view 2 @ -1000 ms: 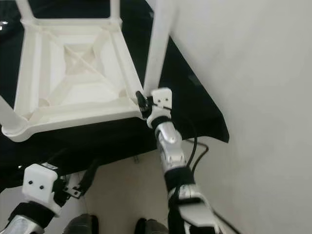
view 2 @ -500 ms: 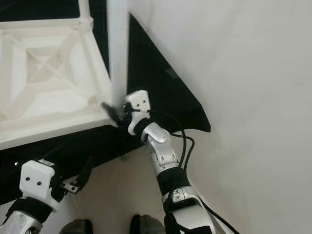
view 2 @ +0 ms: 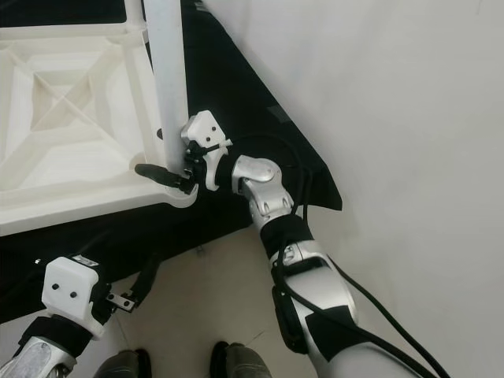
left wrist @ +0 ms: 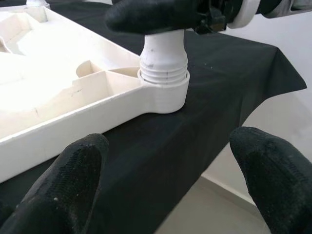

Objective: Building children table

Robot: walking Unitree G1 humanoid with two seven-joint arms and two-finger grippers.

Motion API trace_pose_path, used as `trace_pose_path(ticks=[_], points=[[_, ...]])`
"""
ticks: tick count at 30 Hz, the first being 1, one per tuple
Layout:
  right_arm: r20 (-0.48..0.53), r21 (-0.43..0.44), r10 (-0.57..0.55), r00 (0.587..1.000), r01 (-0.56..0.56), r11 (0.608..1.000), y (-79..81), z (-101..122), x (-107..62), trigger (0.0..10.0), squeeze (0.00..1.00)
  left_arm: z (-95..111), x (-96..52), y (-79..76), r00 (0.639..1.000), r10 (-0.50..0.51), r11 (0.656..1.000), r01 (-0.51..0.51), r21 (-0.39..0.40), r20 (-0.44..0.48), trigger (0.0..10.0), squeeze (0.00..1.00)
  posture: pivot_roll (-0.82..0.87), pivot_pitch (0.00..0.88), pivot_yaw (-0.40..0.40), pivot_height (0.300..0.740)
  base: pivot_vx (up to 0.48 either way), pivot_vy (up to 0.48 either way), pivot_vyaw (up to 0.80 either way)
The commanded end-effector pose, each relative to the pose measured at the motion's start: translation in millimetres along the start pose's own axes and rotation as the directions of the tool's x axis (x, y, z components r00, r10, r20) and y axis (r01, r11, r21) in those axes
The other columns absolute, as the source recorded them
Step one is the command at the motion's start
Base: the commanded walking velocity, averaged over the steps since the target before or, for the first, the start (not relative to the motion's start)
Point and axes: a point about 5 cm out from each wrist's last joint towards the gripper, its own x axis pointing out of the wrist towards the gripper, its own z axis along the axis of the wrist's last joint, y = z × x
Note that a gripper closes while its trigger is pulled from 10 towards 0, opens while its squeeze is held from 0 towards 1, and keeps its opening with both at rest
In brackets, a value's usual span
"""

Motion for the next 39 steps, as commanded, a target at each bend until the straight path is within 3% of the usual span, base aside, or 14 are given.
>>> trace_pose_path(ticks=[1, 7, 16, 17, 18, 19, 20, 22, 24, 30, 31, 33, 34, 39], points=[[-0.042, 0.018, 0.078, 0.996, -0.077, 0.997, 4.1, -4.2, 1.6, 0.0, 0.00, -2.9, -1.2, -1.4, 1.000, -0.007, 1.000, 0.007, 0.007, -0.018, 10.0, 0.00, 0.25, 0.203, -0.180, 0.740, 0.000, 0.000, 0.00], [-0.082, 0.045, 0.176, 0.981, -0.173, 0.984, 2.4, -7.0, -5.1, 0.0, 0.00, -1.2, 1.7, -0.3, 1.000, -0.009, 1.000, 0.009, 0.013, -0.008, 10.0, 0.00, 0.25, 0.197, -0.181, 0.740, 0.000, 0.000, 0.00], [-0.085, 0.064, 0.053, 0.995, -0.047, 0.997, 2.1, -26.7, -15.0, 0.0, 0.00, -1.0, 4.7, -3.7, 1.000, -0.023, 1.000, 0.023, 0.003, 0.002, 10.0, 0.00, 0.21, 0.193, -0.173, 0.740, 0.000, 0.000, 0.00], [-0.123, 0.106, -0.341, 0.932, 0.354, 0.929, 3.5, -52.2, -16.5, 0.0, 0.00, -1.9, 2.8, -4.6, 1.000, -0.028, 1.000, 0.028, -0.002, -0.003, 10.0, 0.00, 0.18, 0.199, -0.171, 0.740, 0.000, 0.000, 0.00], [-0.123, 0.106, -0.341, 0.932, 0.354, 0.929, 3.5, -52.2, -16.5, 0.0, 0.00, -1.9, 2.8, -4.6, 1.000, -0.028, 1.000, 0.028, -0.002, -0.003, 10.0, 0.00, 0.18, 0.199, -0.171, 0.740, 0.000, 0.000, 0.00], [-0.155, 0.083, -0.555, 0.817, 0.571, 0.817, 2.5, -62.7, -22.9, 0.0, 0.00, -2.3, 2.2, -4.5, 1.000, -0.028, 1.000, 0.028, -0.004, -0.004, 10.0, 0.00, 0.18, 0.199, -0.171, 0.740, 0.000, 0.000, 0.00], [-0.171, 0.074, -0.618, 0.767, 0.636, 0.768, 24.4, -74.8, -22.8, 0.0, 0.00, -2.3, 1.6, -2.7, 1.000, -0.024, 1.000, 0.024, -0.005, -0.007, 10.0, 0.00, 0.17, 0.216, -0.156, 0.740, 0.000, 0.000, 0.00], [-0.166, 0.117, -0.615, 0.771, 0.635, 0.764, 67.8, -77.6, -12.6, 0.0, 0.00, -3.0, 0.7, 0.7, 1.000, -0.019, 1.000, 0.019, -0.006, -0.013, 10.0, 0.00, 0.16, 0.225, -0.145, 0.740, 0.000, 0.000, 0.00], [-0.159, 0.137, -0.601, 0.783, 0.621, 0.772, 77.5, -76.0, -9.7, 0.0, 0.00, -3.1, 0.5, 1.5, 1.000, -0.018, 1.000, 0.018, -0.006, -0.014, 10.0, 0.00, 0.16, 0.225, -0.145, 0.740, 0.000, 0.000, 0.00], [-0.135, 0.147, -0.532, 0.836, 0.548, 0.823, 75.8, -75.1, 2.1, 0.0, 0.00, -5.5, 1.2, -0.1, 0.999, -0.028, 1.000, 0.028, -0.010, -0.023, 10.0, 0.00, 0.15, 0.222, -0.138, 0.740, 0.000, 0.000, 0.00], [-0.131, 0.144, -0.515, 0.847, 0.531, 0.835, 74.3, -73.9, 4.0, 10.0, 0.00, -5.5, 1.9, 0.3, 0.999, -0.028, 1.000, 0.027, -0.009, -0.022, 10.0, 0.00, 0.15, 0.221, -0.141, 0.740, 0.000, 0.000, 0.00], [-0.096, 0.162, -0.485, 0.869, 0.494, 0.854, 72.0, -64.8, 8.3, 10.0, 0.00, -5.3, 3.1, 1.7, 0.999, -0.025, 1.000, 0.025, -0.006, -0.019, 10.0, 0.00, 0.15, 0.217, -0.141, 0.740, 0.000, 0.000, 0.00], [-0.064, 0.171, -0.438, 0.897, 0.443, 0.880, 68.8, -57.7, 10.9, 10.0, 1.00, -5.0, 3.7, 2.3, 1.000, -0.024, 1.000, 0.024, -0.004, -0.016, 10.0, 0.00, 0.16, 0.216, -0.143, 0.740, 0.000, 0.000, 0.00], [-0.008, 0.163, -0.330, 0.944, 0.327, 0.931, 63.1, -37.8, 11.5, 10.0, 1.00, -4.1, 4.9, 3.7, 1.000, -0.021, 1.000, 0.021, 0.000, -0.011, 10.0, 0.00, 0.17, 0.209, -0.143, 0.740, 0.000, 0.000, 0.00]])
